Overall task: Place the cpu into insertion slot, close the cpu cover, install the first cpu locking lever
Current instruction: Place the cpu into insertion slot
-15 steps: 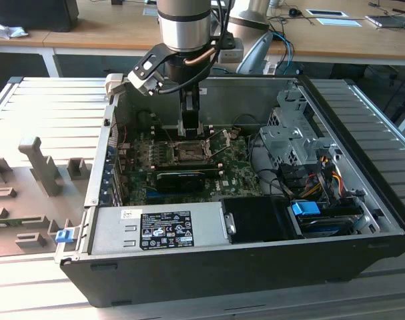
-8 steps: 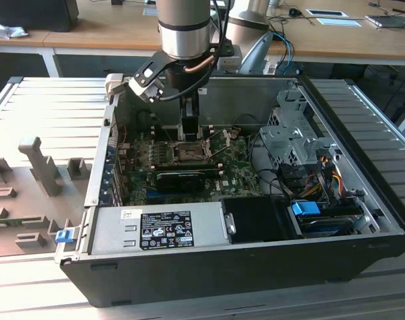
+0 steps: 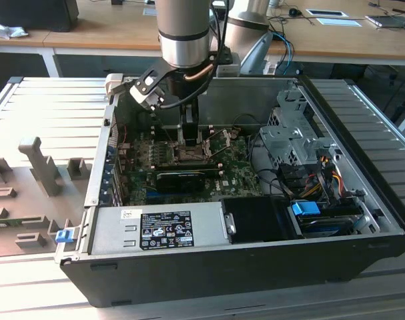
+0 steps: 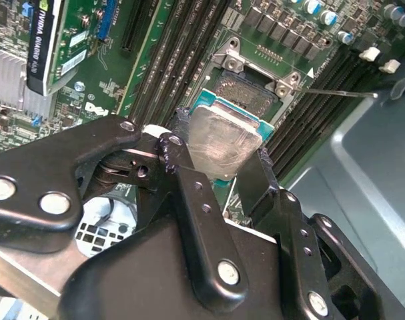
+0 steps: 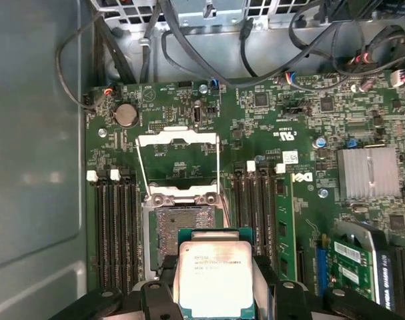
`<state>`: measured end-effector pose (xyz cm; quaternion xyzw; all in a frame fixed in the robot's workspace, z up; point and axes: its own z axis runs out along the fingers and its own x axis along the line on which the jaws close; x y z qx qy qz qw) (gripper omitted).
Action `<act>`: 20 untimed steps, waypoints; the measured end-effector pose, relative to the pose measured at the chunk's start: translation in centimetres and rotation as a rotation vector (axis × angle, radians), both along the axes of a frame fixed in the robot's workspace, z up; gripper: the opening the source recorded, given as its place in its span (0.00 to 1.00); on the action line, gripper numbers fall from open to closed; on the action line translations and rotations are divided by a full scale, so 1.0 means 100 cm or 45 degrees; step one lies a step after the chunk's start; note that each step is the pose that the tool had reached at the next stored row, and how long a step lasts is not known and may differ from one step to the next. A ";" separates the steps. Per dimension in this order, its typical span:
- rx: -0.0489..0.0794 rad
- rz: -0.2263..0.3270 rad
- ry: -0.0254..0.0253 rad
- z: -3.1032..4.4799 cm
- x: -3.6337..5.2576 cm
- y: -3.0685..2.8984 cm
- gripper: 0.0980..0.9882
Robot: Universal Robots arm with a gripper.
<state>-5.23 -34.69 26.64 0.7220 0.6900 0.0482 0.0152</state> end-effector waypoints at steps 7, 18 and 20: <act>0.000 0.031 0.0038 -0.0156 0.0084 0.0083 0.48; -0.001 0.036 0.0048 -0.0419 0.0060 0.0182 0.48; -0.001 0.021 0.0048 -0.0461 0.0061 0.0183 0.48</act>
